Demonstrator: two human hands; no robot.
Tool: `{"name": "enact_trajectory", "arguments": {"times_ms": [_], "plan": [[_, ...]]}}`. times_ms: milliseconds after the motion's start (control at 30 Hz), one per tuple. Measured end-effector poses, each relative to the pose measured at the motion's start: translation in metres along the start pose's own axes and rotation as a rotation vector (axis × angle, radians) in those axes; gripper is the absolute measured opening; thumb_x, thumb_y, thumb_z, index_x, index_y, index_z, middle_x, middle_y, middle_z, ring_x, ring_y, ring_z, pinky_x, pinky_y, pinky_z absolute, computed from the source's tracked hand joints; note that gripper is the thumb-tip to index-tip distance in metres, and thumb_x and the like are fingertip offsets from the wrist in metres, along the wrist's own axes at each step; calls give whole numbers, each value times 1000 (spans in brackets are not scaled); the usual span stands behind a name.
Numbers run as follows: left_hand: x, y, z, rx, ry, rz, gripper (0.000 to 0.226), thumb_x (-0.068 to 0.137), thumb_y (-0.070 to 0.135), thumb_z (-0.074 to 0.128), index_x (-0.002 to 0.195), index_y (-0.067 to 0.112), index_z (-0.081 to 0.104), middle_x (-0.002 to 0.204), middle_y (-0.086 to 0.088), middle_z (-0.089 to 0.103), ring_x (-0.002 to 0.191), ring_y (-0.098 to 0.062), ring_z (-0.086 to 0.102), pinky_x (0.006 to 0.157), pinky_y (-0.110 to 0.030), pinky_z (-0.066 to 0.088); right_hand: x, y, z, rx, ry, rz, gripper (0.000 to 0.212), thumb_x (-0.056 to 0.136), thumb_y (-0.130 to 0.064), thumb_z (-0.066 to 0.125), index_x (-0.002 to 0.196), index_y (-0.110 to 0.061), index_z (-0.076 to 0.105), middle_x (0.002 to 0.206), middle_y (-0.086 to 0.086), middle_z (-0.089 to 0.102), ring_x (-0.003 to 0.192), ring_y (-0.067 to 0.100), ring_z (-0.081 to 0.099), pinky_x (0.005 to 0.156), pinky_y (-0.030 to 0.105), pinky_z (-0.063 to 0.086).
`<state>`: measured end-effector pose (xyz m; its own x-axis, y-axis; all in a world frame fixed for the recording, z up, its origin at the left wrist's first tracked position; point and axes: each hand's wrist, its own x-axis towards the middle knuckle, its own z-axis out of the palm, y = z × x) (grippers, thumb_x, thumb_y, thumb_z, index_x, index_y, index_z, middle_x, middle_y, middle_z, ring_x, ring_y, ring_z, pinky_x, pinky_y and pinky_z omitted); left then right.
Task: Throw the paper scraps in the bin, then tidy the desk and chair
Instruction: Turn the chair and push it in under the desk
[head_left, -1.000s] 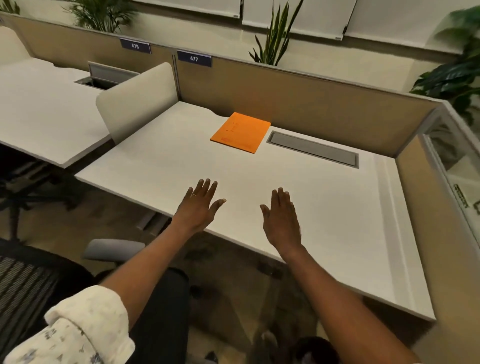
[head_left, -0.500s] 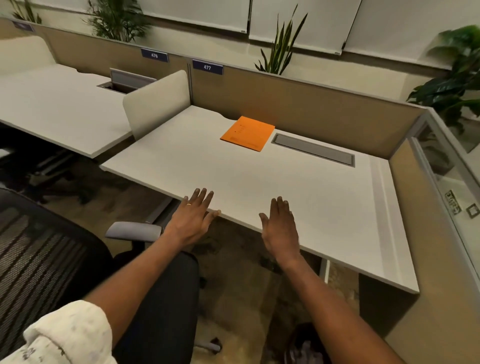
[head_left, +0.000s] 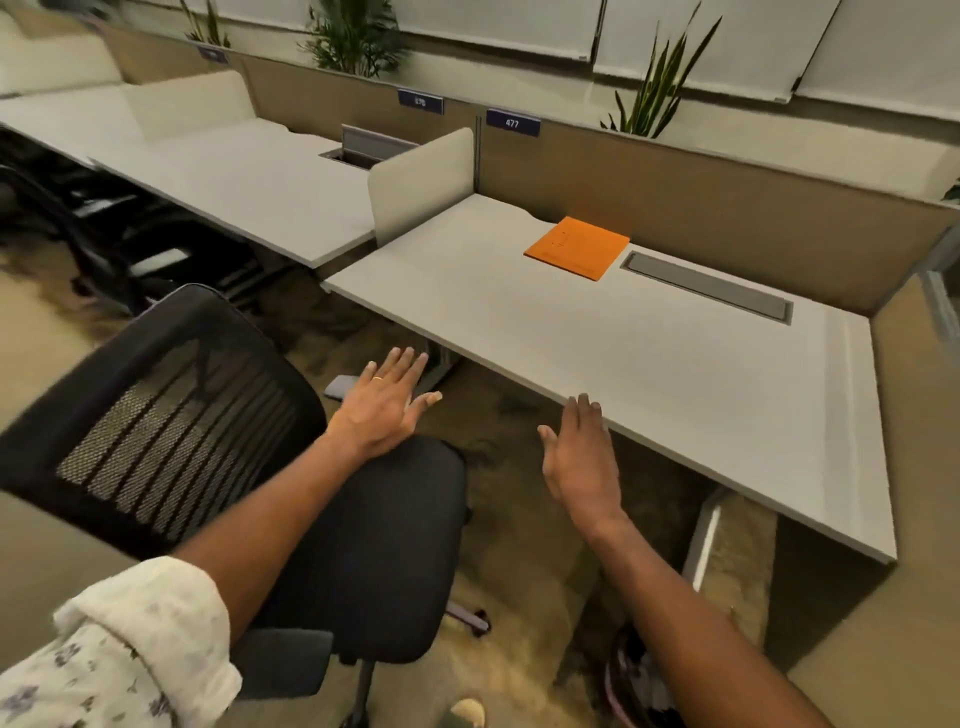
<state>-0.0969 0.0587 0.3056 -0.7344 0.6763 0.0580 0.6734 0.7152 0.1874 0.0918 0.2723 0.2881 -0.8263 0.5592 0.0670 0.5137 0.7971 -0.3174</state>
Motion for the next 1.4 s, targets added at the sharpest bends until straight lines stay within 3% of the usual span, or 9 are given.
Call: {"name": "enact_trajectory", "arguments": {"times_ms": [200,500,733,867,1100,1400], "plan": [[-25,-34,-22,40,-6,-35,70,104,57,22,162,21,8,171,-2,6,158,-19,0,129,-46,8,-15,-31,6,2,29,-26,68,105,-48,32,159,-10,15,168,9,13,156,26,10,126,43,18],[-72,-223,-98,121,2,-139,87,93,77,17,162,25,8,171,0,5,158,-15,-2,129,-46,5,-17,-197,43,49,-13,-218,72,104,-47,35,158,-4,16,167,14,14,156,29,10,127,43,19],[-46,-364,-161,196,-48,-62,78,98,69,20,162,26,7,170,0,5,157,-14,-3,128,-43,3,-9,-355,85,197,3,-201,69,105,-47,29,157,-3,18,167,15,15,156,30,11,127,44,17],[-31,-420,-179,239,-117,22,74,100,64,23,162,25,10,170,0,6,158,-14,-2,129,-44,4,-15,-462,122,327,-71,-127,71,105,-49,28,157,-2,15,167,16,13,156,29,8,128,44,14],[-6,-475,-177,288,-186,133,68,103,57,26,162,26,10,170,2,5,157,-13,-5,129,-46,2,-28,-592,179,447,-188,19,81,104,-55,24,158,0,0,167,18,-4,156,30,-7,128,45,3],[18,-508,-151,323,-235,211,65,104,56,24,161,29,9,170,4,4,157,-12,-6,129,-47,2,-33,-638,229,410,-182,81,88,102,-56,28,156,-1,-14,165,17,-22,154,30,-19,128,46,0]]}}
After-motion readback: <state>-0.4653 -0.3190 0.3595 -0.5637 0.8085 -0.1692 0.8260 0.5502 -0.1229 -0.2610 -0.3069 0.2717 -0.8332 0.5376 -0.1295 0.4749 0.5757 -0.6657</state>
